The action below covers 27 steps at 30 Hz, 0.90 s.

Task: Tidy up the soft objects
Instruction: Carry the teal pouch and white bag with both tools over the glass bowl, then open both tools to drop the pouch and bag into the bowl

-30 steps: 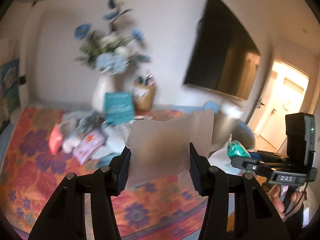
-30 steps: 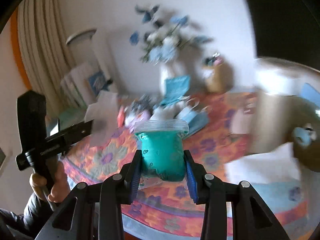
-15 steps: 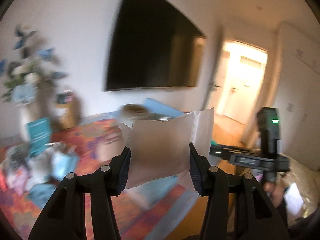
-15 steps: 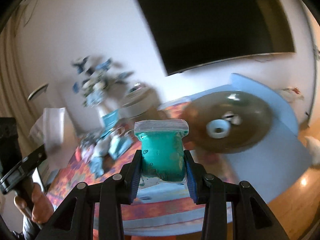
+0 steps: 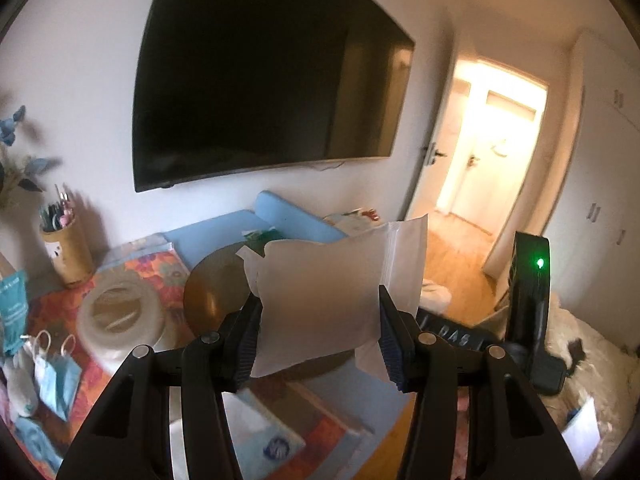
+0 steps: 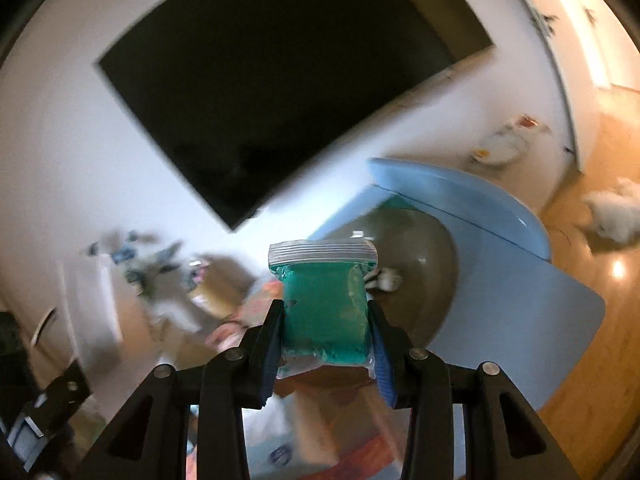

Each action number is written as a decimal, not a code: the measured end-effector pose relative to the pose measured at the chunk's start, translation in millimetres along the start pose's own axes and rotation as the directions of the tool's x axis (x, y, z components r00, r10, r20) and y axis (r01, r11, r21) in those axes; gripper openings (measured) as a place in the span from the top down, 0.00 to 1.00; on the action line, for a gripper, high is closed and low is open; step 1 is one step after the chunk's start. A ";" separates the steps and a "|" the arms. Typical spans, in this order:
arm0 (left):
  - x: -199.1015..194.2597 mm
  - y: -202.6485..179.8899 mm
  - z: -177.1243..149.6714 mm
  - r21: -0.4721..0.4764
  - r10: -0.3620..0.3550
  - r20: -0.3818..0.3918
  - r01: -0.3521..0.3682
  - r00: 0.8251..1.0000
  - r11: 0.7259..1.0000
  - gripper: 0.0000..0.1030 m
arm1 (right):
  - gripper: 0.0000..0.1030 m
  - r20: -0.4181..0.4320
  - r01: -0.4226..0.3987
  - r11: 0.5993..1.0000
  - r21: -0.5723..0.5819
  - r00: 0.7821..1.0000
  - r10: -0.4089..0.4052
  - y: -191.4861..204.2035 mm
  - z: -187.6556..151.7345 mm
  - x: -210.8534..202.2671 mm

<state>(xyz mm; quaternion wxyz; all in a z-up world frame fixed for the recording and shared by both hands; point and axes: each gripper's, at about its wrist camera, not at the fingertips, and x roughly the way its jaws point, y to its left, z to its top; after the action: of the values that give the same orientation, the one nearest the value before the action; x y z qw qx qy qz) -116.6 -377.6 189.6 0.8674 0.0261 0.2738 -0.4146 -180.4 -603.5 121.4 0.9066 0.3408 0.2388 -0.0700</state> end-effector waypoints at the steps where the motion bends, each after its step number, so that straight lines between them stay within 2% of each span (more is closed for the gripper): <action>1: 9.6 0.8 2.5 -0.003 0.016 -0.011 -0.016 1.000 1.000 0.52 | 0.62 -0.004 0.036 0.999 -0.007 0.999 -0.036 -2.5 2.7 7.7; 3: 23.2 1.7 5.0 -0.011 0.035 -0.027 -0.035 0.999 0.999 0.52 | 0.62 -0.029 0.068 0.998 -0.010 0.997 -0.068 -8.6 6.3 22.2; 7: 48.8 5.5 8.3 -0.009 0.081 -0.051 -0.081 0.995 0.997 0.51 | 0.62 -0.067 0.080 0.997 0.016 0.995 -0.079 -18.5 10.0 42.5; 9: 58.8 10.0 11.0 -0.021 0.091 -0.061 -0.092 0.994 0.996 0.39 | 0.62 -0.086 0.085 0.996 0.008 0.993 -0.084 -22.1 12.0 50.8; 10: 62.0 12.8 12.6 -0.029 0.097 -0.059 -0.099 0.994 0.995 0.27 | 0.62 -0.092 0.083 0.997 0.003 0.992 -0.082 -23.7 12.6 54.4; 11: 65.0 13.1 14.2 -0.033 0.087 -0.055 -0.089 0.995 0.995 0.21 | 0.60 -0.100 0.085 0.996 0.000 0.991 -0.085 -26.0 14.1 58.6; 13: 67.2 14.9 16.6 -0.039 0.071 -0.059 -0.073 0.996 0.997 0.20 | 0.47 -0.123 0.087 0.996 0.005 0.989 -0.086 -30.3 14.8 65.5; 15: 66.5 14.5 18.3 -0.049 0.048 -0.059 -0.051 0.997 0.998 0.20 | 0.46 -0.121 0.077 0.997 0.024 0.990 -0.074 -35.7 14.0 63.0; 20: 49.1 10.4 17.4 -0.049 0.006 -0.030 -0.008 1.000 0.999 0.20 | 0.46 -0.114 0.068 0.997 0.031 0.991 -0.064 -35.9 9.3 54.7; 25: -3.1 10.1 12.3 -0.048 -0.023 0.046 0.026 0.999 0.998 0.20 | 0.45 -0.106 0.053 0.999 0.001 0.993 -0.053 -22.1 -6.9 40.7; 27: -30.5 12.9 9.2 -0.038 -0.012 0.083 0.015 0.996 0.999 0.20 | 0.42 -0.097 0.040 0.999 -0.022 0.994 -0.042 -11.6 -15.0 31.1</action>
<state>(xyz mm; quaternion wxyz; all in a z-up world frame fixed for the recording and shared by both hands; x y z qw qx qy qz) -118.4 -350.1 210.2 0.8755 -0.0100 0.2458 -0.4159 -162.3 -601.4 89.9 0.8956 0.3298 0.2905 -0.0695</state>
